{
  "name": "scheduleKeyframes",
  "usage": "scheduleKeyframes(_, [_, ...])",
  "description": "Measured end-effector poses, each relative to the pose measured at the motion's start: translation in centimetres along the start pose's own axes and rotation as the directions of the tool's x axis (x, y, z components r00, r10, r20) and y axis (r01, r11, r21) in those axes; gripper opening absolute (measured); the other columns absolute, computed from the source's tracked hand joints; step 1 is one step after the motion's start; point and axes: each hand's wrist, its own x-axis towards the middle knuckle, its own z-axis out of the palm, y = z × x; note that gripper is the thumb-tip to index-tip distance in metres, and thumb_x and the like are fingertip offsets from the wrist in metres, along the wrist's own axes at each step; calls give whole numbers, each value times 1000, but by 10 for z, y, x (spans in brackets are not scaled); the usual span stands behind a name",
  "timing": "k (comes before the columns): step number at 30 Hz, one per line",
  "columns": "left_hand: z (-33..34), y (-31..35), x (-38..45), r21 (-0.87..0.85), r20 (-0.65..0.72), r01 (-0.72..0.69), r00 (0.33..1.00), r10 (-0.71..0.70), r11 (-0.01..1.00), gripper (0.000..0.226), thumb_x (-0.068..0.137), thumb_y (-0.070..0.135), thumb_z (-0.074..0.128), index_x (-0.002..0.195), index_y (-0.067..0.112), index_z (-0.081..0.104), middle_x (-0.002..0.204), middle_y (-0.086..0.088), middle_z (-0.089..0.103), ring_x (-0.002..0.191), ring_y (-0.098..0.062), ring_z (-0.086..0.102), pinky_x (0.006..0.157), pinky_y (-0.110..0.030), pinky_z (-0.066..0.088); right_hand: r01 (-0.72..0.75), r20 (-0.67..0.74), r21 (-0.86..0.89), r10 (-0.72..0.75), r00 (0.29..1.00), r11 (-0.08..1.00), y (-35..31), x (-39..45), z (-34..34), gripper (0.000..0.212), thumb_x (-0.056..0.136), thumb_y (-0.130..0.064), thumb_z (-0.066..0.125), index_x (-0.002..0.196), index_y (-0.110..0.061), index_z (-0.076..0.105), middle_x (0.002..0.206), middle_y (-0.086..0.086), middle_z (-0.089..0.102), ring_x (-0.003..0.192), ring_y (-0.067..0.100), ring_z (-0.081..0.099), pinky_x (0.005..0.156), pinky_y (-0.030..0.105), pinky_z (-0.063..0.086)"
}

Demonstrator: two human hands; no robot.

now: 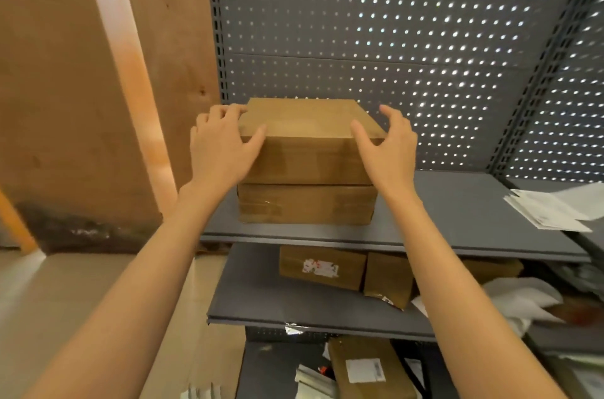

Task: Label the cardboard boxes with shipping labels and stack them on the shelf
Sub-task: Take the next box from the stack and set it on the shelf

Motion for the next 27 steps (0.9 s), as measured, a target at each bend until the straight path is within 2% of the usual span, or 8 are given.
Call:
scheduleKeyframes(2, [8, -3, 3, -224, 62, 134, 990, -123, 965, 57, 88, 50, 53, 135, 20, 42, 137, -8, 45, 124, -29, 40, 98, -41, 35, -111, 18, 83, 110, 994, 990, 3, 2, 1, 65, 86, -45, 60, 141, -19, 36, 141, 1, 42, 130, 19, 36, 106, 37, 35])
scheduleKeyframes(4, [16, -7, 4, -432, 122, 276, 961, -248, 858, 66, 85, 51, 58, 140, 22, 35, 143, -5, 40, 130, -25, 36, 103, -41, 34, -236, 55, 179, 229, 972, 955, 7, 4, 2, 72, 85, -48, 62, 144, -20, 33, 143, 0, 41, 131, 18, 37, 105, 36, 35])
scheduleKeyframes(8, [28, -11, 5, -627, 252, 468, 878, -407, 623, 76, 80, 49, 66, 142, 20, 32, 143, -3, 39, 127, -21, 41, 101, -38, 38, -444, 155, 326, 416, 896, 835, 14, 11, 3, 76, 82, -52, 63, 143, -20, 32, 144, -1, 37, 131, 18, 38, 103, 36, 36])
scheduleKeyframes(12, [34, -11, 9, -721, 401, 586, 788, -466, 369, 67, 78, 45, 68, 133, 15, 46, 129, -2, 50, 104, -14, 51, 78, -25, 42, -542, 232, 346, 490, 840, 766, 19, 15, 11, 84, 76, -57, 66, 144, -18, 34, 144, -2, 38, 130, 20, 40, 102, 38, 38])
scheduleKeyframes(15, [36, -9, 8, -738, 504, 639, 736, -451, 218, 36, 79, 44, 68, 105, 21, 55, 107, 2, 57, 85, -9, 55, 61, -23, 41, -598, 277, 395, 530, 802, 698, 20, 16, 15, 92, 69, -61, 70, 143, -20, 35, 140, -5, 44, 127, 20, 43, 105, 42, 39])
scheduleKeyframes(16, [36, -9, 8, -733, 523, 649, 728, -442, 202, 34, 79, 45, 68, 102, 23, 55, 104, 3, 58, 84, -9, 55, 61, -24, 42, -602, 276, 397, 535, 798, 693, 21, 16, 16, 90, 69, -60, 70, 143, -21, 35, 139, -5, 44, 126, 20, 44, 105, 43, 39])
scheduleKeyframes(21, [35, -9, 9, -705, 595, 686, 710, -377, 180, 45, 81, 46, 63, 117, 23, 49, 100, 5, 58, 82, -9, 57, 59, -26, 41, -606, 286, 416, 535, 795, 678, 24, 17, 17, 78, 72, -53, 72, 138, -23, 41, 135, -5, 47, 121, 19, 47, 102, 41, 40])
scheduleKeyframes(27, [34, -7, 9, -694, 590, 692, 705, -394, 200, 52, 79, 48, 61, 122, 20, 51, 113, -2, 58, 87, -14, 56, 64, -30, 42, -605, 275, 458, 543, 793, 651, 20, 16, 16, 64, 73, -46, 72, 128, -23, 48, 127, -4, 50, 113, 18, 50, 100, 42, 43])
